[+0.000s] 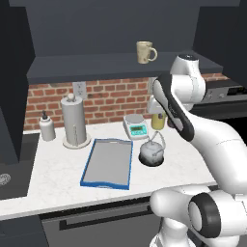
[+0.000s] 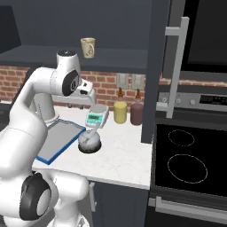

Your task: Pick the kettle from the counter and place it on the tray. Then pick the mug from the cabinet and place it on the tray. Then close the cabinet doors.

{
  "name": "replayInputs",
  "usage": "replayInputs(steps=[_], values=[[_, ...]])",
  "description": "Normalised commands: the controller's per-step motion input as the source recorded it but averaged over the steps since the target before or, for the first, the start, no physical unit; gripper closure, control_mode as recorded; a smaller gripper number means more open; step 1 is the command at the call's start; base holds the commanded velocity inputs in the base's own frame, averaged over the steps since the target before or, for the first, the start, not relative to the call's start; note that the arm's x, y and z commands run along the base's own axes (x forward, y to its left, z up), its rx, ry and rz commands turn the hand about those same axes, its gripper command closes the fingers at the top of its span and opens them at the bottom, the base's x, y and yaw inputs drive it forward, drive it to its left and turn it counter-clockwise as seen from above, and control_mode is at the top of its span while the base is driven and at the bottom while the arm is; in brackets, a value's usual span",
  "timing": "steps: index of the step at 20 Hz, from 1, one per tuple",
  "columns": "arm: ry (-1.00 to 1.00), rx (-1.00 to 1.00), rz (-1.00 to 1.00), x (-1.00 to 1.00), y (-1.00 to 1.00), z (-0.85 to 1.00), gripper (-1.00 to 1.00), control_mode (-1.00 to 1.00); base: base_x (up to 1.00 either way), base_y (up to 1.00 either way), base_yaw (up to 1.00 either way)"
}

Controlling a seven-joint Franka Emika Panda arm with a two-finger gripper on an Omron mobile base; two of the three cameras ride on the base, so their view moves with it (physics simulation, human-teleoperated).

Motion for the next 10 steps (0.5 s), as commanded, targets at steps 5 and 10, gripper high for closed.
replayInputs(steps=[5,10], values=[[0.0,-0.01,-0.03,-0.03,-0.12,-0.46,-1.0,-1.0,0.0,0.0,0.0],[0.02,0.02,0.0,-0.06,-0.89,-0.98,-1.0,-1.0,0.0,0.0,0.0]])
